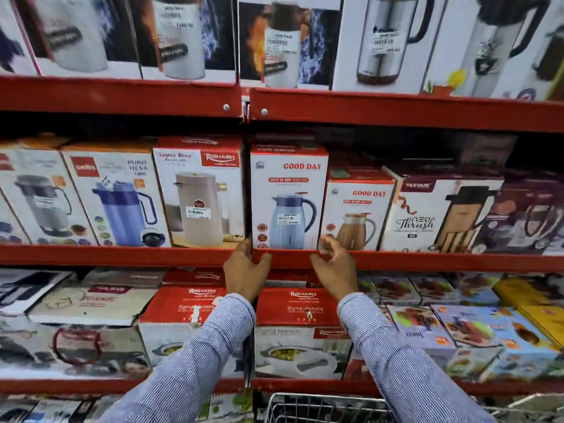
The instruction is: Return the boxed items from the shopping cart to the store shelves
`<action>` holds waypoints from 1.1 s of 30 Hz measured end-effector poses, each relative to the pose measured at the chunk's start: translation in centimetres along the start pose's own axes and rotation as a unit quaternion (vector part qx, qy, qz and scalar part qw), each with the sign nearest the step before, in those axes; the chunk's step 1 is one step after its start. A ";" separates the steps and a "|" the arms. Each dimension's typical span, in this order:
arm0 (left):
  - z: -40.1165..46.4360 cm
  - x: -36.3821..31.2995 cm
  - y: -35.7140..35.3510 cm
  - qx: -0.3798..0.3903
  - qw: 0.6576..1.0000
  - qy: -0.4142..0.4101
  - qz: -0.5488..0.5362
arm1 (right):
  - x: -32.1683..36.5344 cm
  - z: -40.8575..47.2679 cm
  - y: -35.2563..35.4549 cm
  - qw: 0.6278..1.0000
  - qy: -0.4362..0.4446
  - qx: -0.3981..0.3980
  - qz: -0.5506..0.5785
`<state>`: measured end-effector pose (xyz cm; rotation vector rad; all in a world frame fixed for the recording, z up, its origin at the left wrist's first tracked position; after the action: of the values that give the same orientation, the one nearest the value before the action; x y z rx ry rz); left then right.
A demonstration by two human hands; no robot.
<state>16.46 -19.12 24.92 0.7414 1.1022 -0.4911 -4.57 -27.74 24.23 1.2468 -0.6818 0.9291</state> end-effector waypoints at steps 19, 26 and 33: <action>0.9 -0.5 0.1 0.032 0.999 -0.028 0.018 | 0.1 0.8 -0.9 0.996 -0.063 -0.049 0.035; 0.5 -0.8 0.3 0.045 0.998 -0.031 0.016 | 0.1 0.7 -1.3 0.996 -0.074 -0.036 0.029; -0.6 -3.9 1.6 0.014 0.990 -0.121 0.075 | 0.9 -0.8 1.8 0.991 -0.052 -0.074 0.095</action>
<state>15.74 -17.63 28.83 0.7615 0.8081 -0.4562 -5.81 -26.68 25.68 1.1166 -0.9483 0.9564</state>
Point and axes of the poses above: each hand's wrist, its own z-axis towards the middle knuckle, its own y-axis out of the back of the hand, x = y × z, the point moved 9 cm from there along z, towards the middle knuckle, and after that the axes turned 6 degrees about -z, right-handed, at the moved point
